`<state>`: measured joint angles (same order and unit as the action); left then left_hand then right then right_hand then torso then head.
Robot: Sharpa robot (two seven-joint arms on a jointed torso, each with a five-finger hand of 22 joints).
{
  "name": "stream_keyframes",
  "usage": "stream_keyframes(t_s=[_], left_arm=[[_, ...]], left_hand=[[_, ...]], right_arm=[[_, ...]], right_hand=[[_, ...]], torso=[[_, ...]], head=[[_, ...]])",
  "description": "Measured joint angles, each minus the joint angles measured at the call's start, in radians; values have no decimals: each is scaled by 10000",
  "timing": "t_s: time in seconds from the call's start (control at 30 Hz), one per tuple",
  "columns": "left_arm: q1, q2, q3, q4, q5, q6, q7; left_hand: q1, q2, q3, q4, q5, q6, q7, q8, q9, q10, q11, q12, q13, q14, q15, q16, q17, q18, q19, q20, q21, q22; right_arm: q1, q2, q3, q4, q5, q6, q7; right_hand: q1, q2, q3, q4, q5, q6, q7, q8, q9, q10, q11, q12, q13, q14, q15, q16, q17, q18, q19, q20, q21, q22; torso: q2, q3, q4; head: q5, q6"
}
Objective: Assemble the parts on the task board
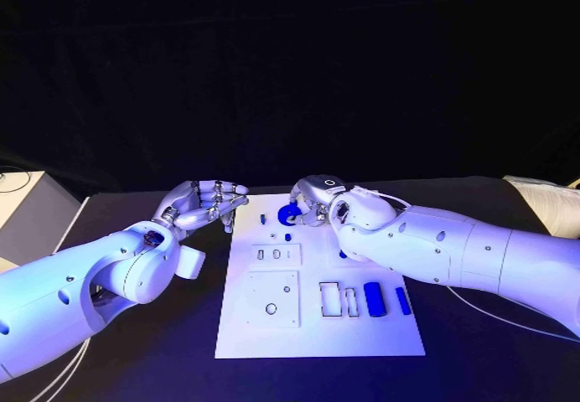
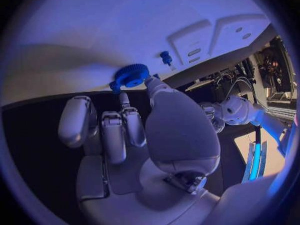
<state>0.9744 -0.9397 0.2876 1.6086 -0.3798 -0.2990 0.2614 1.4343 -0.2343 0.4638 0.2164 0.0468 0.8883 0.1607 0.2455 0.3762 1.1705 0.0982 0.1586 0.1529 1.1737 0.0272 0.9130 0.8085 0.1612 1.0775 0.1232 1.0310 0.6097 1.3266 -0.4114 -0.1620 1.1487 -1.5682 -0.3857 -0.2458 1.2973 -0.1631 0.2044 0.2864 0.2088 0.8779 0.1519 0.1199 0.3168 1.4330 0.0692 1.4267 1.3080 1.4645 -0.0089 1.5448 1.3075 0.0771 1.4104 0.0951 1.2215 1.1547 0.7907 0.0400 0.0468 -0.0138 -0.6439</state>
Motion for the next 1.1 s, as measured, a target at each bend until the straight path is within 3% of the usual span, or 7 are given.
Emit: stream_keyframes(t_s=[0.3, 0.47, 0.5, 0.73, 0.83, 0.93, 1.1], left_arm=[[0, -9, 0, 3, 1, -1, -1], [-1, -2, -1, -39, 10, 1, 1], [-1, -1, -1, -54, 13, 2, 4], [-22, 51, -3, -239, 78, 54, 39], [-37, 74, -4, -308, 124, 130, 70], [-69, 106, -4, -348, 166, 270, 110], [-163, 131, -4, -391, 207, 678, 143]], left_hand=[[-16, 16, 0, 0, 0, 0, 0, 0, 9, -37, 38, 0, -1, 0, 0, -47, -6, 0, -1, -1, 0, -8], [-40, 40, 0, 0, 0, -4, 5, 0, 18, -41, 33, 0, 2, -179, 32, -245, -139, 16, -370, 1, -274, -471], [-40, 40, 18, -18, 0, -23, 23, 0, 24, -71, 4, 0, 6, -215, -2, -265, -147, 121, -439, 2, -328, -559], [-44, 36, 111, -111, 0, -37, 37, -42, 80, -163, 89, -92, -5, -905, 140, -1002, -447, 120, -1017, 121, -904, -912], [-113, 46, 179, -179, 0, -74, 74, -42, 108, -169, 96, -114, -43, -1138, 162, -1502, -729, 119, -1214, 156, -1293, -1147], [-139, 73, 294, -294, 0, -144, 144, -131, 149, -235, 162, -259, -137, -1200, 195, -2855, -1476, 119, -1269, 167, -2190, -1770], [-37, 175, 470, -599, 0, -184, 184, -217, 176, -235, 162, -464, -303, -376, 139, -4107, -2095, 117, -344, 43, -2956, -2458]], right_arm=[[-1, -353, -17, 310, 146, 28, 76], [-6, -1080, 36, 871, 521, -622, 308], [-1, -1230, 60, 1000, 641, -776, 377], [214, -2519, 203, 1936, 2079, -1335, 1113], [288, -2987, 228, 2005, 2799, -1179, 1463], [316, -3436, 232, 2003, 3421, -858, 1812], [285, -4089, 232, 1865, 4058, -256, 2292]], right_hand=[[-11, 119, 225, -8, 216, 170, -35, 39, 29, 50, -50, 62, -1, 0, 0, 0, 0, 1, 40, -40, 37, 50], [-19, 68, 271, -54, 152, 48, 41, -52, -5, 72, -27, 62, -2, 1, 0, 0, 0, 0, 40, -40, 37, 41], [37, 12, 281, -64, 152, -19, 41, -94, -17, 86, -13, 62, -2, 0, 0, 0, 0, -1, 40, -40, 37, 41], [625, -284, 523, -306, 111, -32, 56, -160, -24, 86, -13, 62, -3, 1, -1, 0, 0, 1, 78, -1, 37, 143], [964, -297, 712, -495, 111, -32, 56, -160, -24, 86, -13, 62, -4, 1, -1, 0, 0, 1, 78, -1, 37, 144], [1119, -402, 853, -635, 120, -32, 56, -200, -14, 86, -13, 62, -4, 1, -1, 0, 0, 1, 78, -2, 0, 110], [1377, -377, 1122, -904, 156, 43, 30, -200, 2, 86, -13, 62, -5, 1, -1, 0, -1, 1, 77, -1, 0, 154]], torso=[[1, 8, -10], [-17, 10, -17], [-24, 10, -29], [-120, -3, -181], [-184, -2, -258], [-243, 11, -322], [-333, 72, -401]], head=[[11, -19], [1, -11], [3, -1], [-1, 73], [14, 81], [17, 95], [31, 99]])
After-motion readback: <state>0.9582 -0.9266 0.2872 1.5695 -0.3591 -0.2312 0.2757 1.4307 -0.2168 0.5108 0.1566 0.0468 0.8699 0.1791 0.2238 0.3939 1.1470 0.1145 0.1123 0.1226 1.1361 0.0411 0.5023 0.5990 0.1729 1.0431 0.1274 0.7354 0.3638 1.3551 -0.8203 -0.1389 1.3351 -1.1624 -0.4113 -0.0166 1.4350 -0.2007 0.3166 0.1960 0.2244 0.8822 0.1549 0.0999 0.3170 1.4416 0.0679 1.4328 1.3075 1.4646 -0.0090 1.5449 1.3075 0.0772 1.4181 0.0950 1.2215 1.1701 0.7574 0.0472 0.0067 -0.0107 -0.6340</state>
